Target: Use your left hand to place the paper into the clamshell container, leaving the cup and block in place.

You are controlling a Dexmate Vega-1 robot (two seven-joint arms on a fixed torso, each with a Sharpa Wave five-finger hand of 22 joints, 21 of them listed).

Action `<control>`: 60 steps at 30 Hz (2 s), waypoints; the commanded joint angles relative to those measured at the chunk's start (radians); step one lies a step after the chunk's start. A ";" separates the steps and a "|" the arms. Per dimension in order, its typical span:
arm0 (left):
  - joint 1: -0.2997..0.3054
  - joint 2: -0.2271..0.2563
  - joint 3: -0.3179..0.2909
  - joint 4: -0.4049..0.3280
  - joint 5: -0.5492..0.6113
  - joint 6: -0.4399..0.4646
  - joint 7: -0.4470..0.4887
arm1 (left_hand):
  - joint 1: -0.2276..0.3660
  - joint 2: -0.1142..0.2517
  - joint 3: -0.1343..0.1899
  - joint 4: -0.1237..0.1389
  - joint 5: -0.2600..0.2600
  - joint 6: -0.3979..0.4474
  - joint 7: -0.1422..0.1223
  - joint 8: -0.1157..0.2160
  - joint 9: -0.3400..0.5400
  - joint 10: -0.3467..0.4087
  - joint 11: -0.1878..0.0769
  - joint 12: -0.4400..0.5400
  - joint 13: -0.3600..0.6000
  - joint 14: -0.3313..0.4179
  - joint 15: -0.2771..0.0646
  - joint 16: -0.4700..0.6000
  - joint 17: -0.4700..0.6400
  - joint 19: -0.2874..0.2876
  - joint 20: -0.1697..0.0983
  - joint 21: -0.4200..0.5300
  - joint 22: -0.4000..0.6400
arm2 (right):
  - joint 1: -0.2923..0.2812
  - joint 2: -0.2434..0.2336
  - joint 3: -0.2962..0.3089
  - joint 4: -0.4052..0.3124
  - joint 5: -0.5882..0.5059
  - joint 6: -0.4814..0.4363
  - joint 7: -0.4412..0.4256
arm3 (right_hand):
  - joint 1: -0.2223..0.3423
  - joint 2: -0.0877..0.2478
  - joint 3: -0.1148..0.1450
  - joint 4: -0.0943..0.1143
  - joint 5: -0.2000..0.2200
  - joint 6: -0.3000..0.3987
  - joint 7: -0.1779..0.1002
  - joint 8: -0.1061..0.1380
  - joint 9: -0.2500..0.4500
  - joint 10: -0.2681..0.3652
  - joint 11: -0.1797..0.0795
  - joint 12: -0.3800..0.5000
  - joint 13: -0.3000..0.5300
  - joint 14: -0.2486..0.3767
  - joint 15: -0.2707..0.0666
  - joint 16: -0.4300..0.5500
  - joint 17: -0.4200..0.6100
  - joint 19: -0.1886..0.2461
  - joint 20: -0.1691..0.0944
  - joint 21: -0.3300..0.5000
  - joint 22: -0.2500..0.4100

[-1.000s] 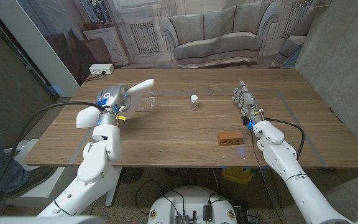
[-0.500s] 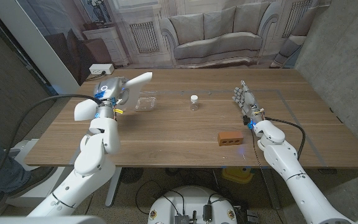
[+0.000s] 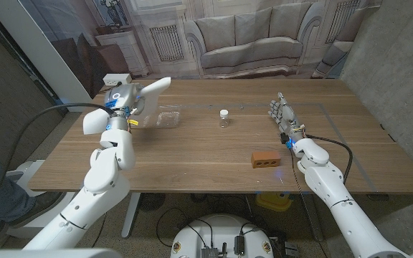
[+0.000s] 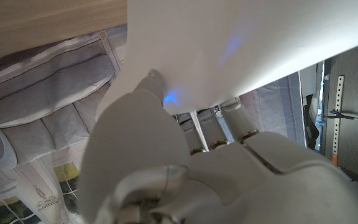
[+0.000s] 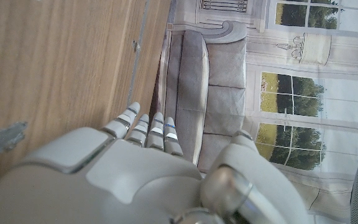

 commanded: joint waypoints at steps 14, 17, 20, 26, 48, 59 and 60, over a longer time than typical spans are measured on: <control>-0.102 -0.007 0.006 0.103 -0.041 -0.031 0.008 | -0.030 -0.009 -0.007 0.017 0.000 -0.031 -0.009 -0.025 0.001 -0.034 0.001 -0.017 -0.002 -0.062 -0.065 -0.016 -0.001 -0.062 0.013 -0.019 0.003 | 0.000 0.012 0.000 0.010 0.001 0.014 -0.002 | 0.002 0.003 0.002 -0.008 -0.003 0.008 -0.004 0.001 0.004 0.000 -0.003 -0.001 0.004 0.008 0.004 -0.005 0.005 0.009 -0.006 -0.003 0.005; -0.116 -0.006 0.017 0.112 -0.037 -0.024 -0.001 | -0.036 -0.009 -0.007 0.020 0.000 -0.043 -0.009 -0.031 0.000 -0.046 0.003 -0.021 -0.004 -0.078 -0.062 -0.017 -0.001 -0.080 0.014 -0.022 0.003 | -0.004 0.011 0.002 0.007 0.002 0.015 -0.002 | 0.002 0.003 0.002 -0.009 -0.003 0.008 -0.004 0.001 0.004 0.000 -0.002 -0.001 0.004 0.008 0.004 -0.005 0.005 0.009 -0.006 -0.003 0.005; -0.125 -0.005 0.025 0.119 -0.036 -0.018 -0.011 | -0.039 -0.010 -0.008 0.021 0.000 -0.052 -0.006 -0.036 0.000 -0.057 0.003 -0.024 -0.005 -0.094 -0.057 -0.019 -0.002 -0.091 0.018 -0.024 0.003 | -0.008 0.011 0.003 0.004 0.002 0.016 -0.004 | 0.002 0.003 0.002 -0.009 -0.003 0.008 -0.005 0.001 0.004 0.002 -0.002 0.000 0.004 0.008 0.003 -0.005 0.005 0.009 -0.005 -0.003 0.005; -0.140 -0.009 0.033 0.129 -0.042 -0.010 -0.021 | -0.056 -0.018 -0.015 0.028 -0.001 -0.077 -0.006 -0.046 -0.001 -0.089 0.005 -0.031 -0.008 -0.130 -0.052 -0.023 -0.003 -0.118 0.023 -0.026 0.002 | -0.013 0.010 0.005 0.000 0.004 0.015 -0.006 | 0.002 0.003 0.002 -0.009 -0.003 0.007 -0.005 0.001 0.004 0.001 -0.002 -0.001 0.004 0.008 0.003 -0.005 0.005 0.009 -0.005 -0.003 0.005; -0.163 -0.007 0.073 0.156 -0.050 -0.008 -0.035 | -0.068 -0.022 -0.017 0.031 0.000 -0.115 -0.005 -0.056 -0.003 -0.130 0.008 -0.032 -0.015 -0.173 -0.045 -0.018 -0.005 -0.154 0.041 -0.025 0.000 | -0.025 0.013 0.004 -0.005 0.007 0.009 -0.014 | 0.001 0.004 0.000 -0.011 -0.003 0.008 -0.005 0.001 0.004 0.000 -0.003 -0.001 0.004 0.007 0.003 -0.005 0.005 0.008 -0.005 -0.004 0.005; -0.174 -0.009 0.081 0.183 -0.070 0.004 -0.057 | -0.077 -0.026 -0.021 0.033 0.000 -0.158 0.001 -0.066 -0.005 -0.164 0.008 -0.035 -0.019 -0.208 -0.037 -0.021 -0.006 -0.184 0.059 -0.028 0.000 | -0.019 0.014 -0.002 -0.004 0.004 -0.004 -0.018 | 0.001 0.004 -0.001 -0.012 -0.003 0.007 -0.005 0.001 0.004 0.000 -0.003 -0.001 0.004 0.007 0.004 -0.005 0.005 0.008 -0.005 -0.004 0.005; -0.175 -0.010 0.082 0.185 -0.072 0.005 -0.059 | -0.078 -0.025 -0.021 0.033 0.000 -0.159 0.001 -0.066 -0.005 -0.167 0.009 -0.035 -0.019 -0.210 -0.037 -0.020 -0.006 -0.190 0.060 -0.029 0.000 | -0.018 0.014 -0.003 -0.004 0.003 -0.005 -0.018 | 0.001 0.004 -0.001 -0.012 -0.003 0.007 -0.005 0.001 0.004 0.000 -0.003 -0.001 0.004 0.007 0.004 -0.005 0.005 0.008 -0.005 -0.004 0.005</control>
